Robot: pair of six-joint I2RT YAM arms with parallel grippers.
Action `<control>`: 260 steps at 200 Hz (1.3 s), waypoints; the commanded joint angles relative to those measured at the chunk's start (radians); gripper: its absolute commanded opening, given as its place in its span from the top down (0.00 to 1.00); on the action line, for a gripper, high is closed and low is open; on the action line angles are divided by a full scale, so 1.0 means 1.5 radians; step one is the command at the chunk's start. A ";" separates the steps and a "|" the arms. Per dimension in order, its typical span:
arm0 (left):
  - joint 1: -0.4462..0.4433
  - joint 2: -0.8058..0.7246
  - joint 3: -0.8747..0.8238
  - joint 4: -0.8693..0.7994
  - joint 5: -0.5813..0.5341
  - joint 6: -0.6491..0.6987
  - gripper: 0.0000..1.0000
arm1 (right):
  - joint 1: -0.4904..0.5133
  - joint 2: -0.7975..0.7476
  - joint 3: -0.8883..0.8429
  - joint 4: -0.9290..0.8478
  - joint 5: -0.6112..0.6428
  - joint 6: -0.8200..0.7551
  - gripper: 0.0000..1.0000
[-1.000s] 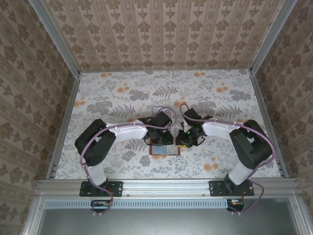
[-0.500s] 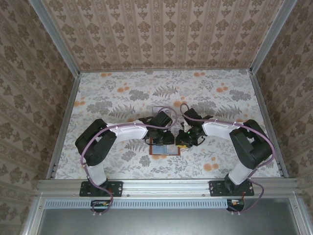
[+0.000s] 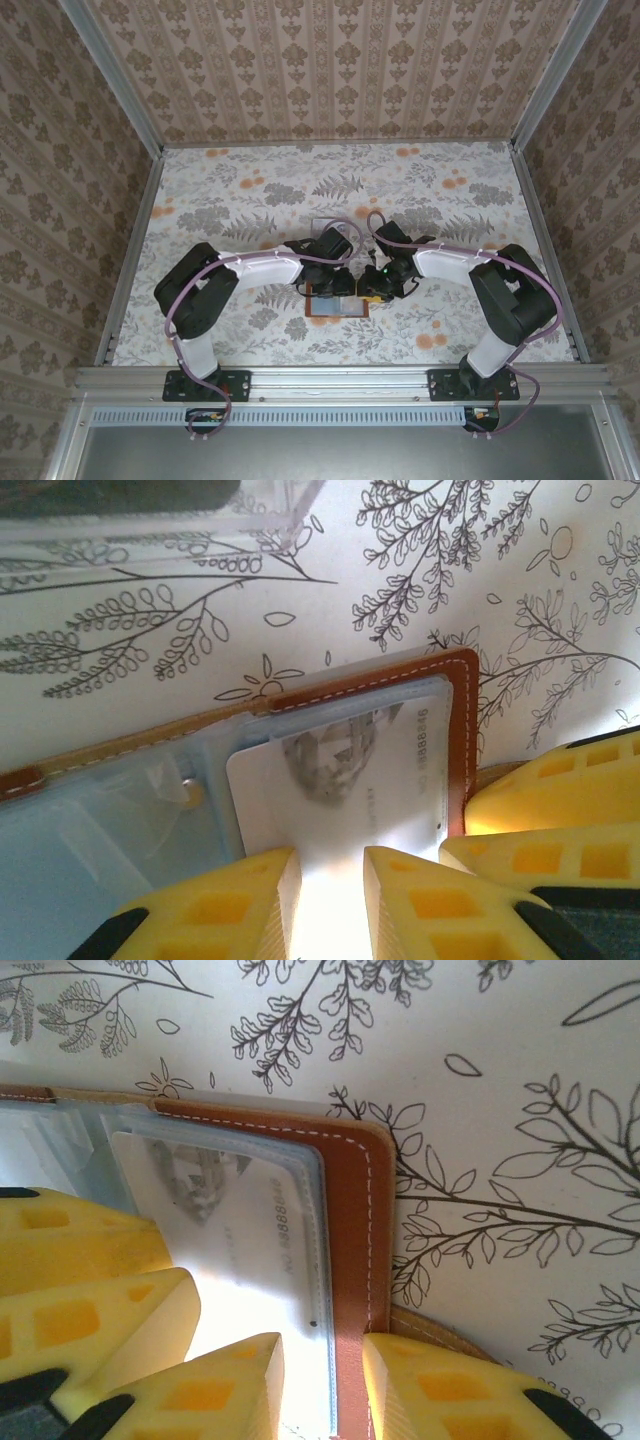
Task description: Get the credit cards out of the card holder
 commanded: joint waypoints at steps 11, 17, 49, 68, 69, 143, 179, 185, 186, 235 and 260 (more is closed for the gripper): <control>0.002 -0.026 0.002 -0.088 -0.047 0.025 0.72 | 0.000 0.006 0.001 -0.036 0.050 -0.009 0.69; 0.003 -0.028 0.007 -0.092 -0.048 0.026 0.72 | 0.000 0.002 0.003 -0.040 0.051 -0.009 0.69; 0.002 -0.041 0.014 -0.093 -0.049 0.027 0.72 | 0.001 -0.024 0.013 -0.053 0.053 -0.006 0.69; 0.003 -0.056 0.008 -0.081 -0.048 0.020 0.71 | 0.003 -0.042 0.017 -0.053 0.049 0.000 0.70; 0.003 -0.057 0.008 -0.080 -0.048 0.020 0.71 | 0.003 -0.043 0.017 -0.053 0.048 0.000 0.70; 0.032 -0.078 -0.084 0.067 0.027 -0.033 0.69 | 0.017 -0.037 0.028 0.012 -0.021 0.030 0.76; 0.035 -0.066 -0.098 0.078 0.035 -0.040 0.70 | 0.020 0.002 0.029 0.036 -0.054 0.028 0.76; 0.036 -0.063 -0.099 0.079 0.036 -0.041 0.69 | 0.020 0.009 0.029 0.039 -0.058 0.027 0.76; 0.036 -0.063 -0.099 0.079 0.036 -0.040 0.69 | 0.020 0.010 0.029 0.040 -0.058 0.027 0.76; 0.038 -0.048 -0.107 0.096 0.050 -0.043 0.71 | 0.020 0.054 0.024 0.040 -0.052 0.019 0.76; 0.038 -0.046 -0.108 0.099 0.050 -0.043 0.73 | 0.020 0.061 0.020 0.043 -0.052 0.019 0.77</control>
